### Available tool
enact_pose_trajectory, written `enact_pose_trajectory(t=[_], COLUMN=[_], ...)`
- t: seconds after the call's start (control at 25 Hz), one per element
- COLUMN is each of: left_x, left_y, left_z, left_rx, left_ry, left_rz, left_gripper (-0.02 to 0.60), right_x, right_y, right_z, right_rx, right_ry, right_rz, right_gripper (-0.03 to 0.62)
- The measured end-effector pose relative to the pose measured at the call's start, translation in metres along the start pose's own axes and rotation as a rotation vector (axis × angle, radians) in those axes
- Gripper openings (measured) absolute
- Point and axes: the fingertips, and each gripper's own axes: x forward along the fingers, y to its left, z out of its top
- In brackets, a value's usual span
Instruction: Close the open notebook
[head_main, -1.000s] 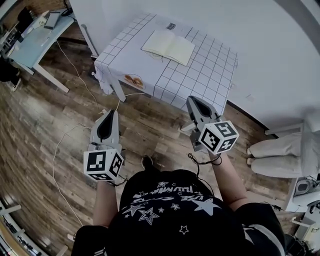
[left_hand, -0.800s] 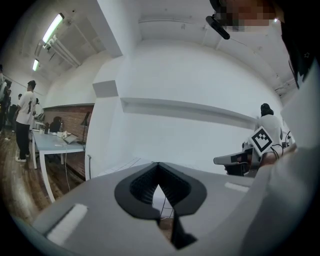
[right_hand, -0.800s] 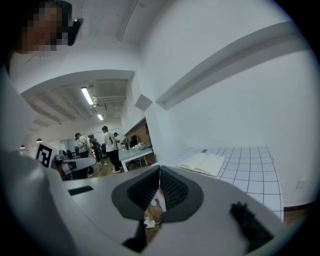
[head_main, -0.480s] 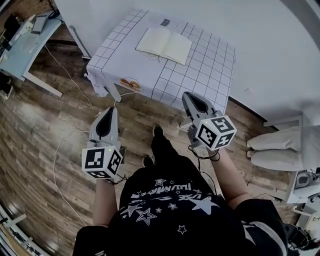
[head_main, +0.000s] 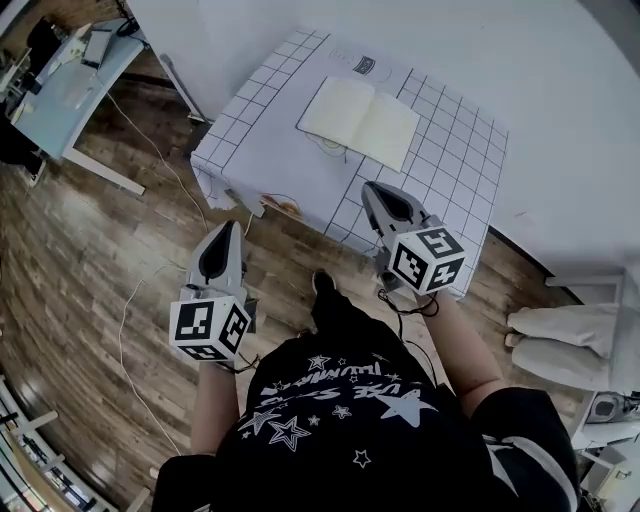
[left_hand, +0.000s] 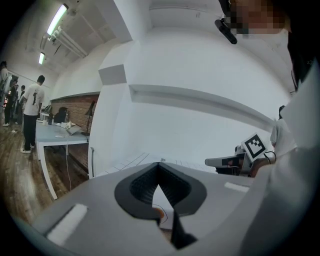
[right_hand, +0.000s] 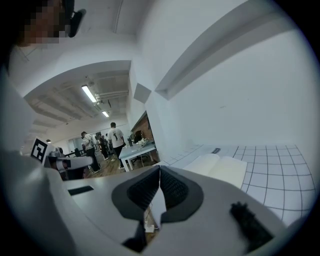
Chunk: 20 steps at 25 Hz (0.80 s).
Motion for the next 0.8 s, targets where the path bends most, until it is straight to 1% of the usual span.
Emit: enact_pose_trajectory(t=[0.24, 0.48, 0.64, 0.8], left_x=[0.064, 0.104, 0.117, 0.121], left_y=[-0.002, -0.002, 0.004, 0.013], left_z=[0.010, 0.025, 0.037, 0.044], left_rx=[0.030, 0.059, 0.091, 0.096], left_ry=[0.028, 0.030, 0.020, 0.016], left_rz=[-0.011, 0.021, 0.055, 0.076], left_gripper=[0.008, 0.008, 0.009, 0.008], right_x=[0.042, 0.073, 0.096, 0.110], right_y=[-0.046, -0.089, -0.100, -0.097], right_z=[0.022, 0.039, 0.043, 0.044], right_rx=[0.009, 0.036, 0.063, 0.065], right_ry=[0.004, -0.009, -0.006, -0.007], right_rz=[0.012, 0.023, 0.055, 0.070], right_gripper=[0.014, 0.014, 0.014, 0.014])
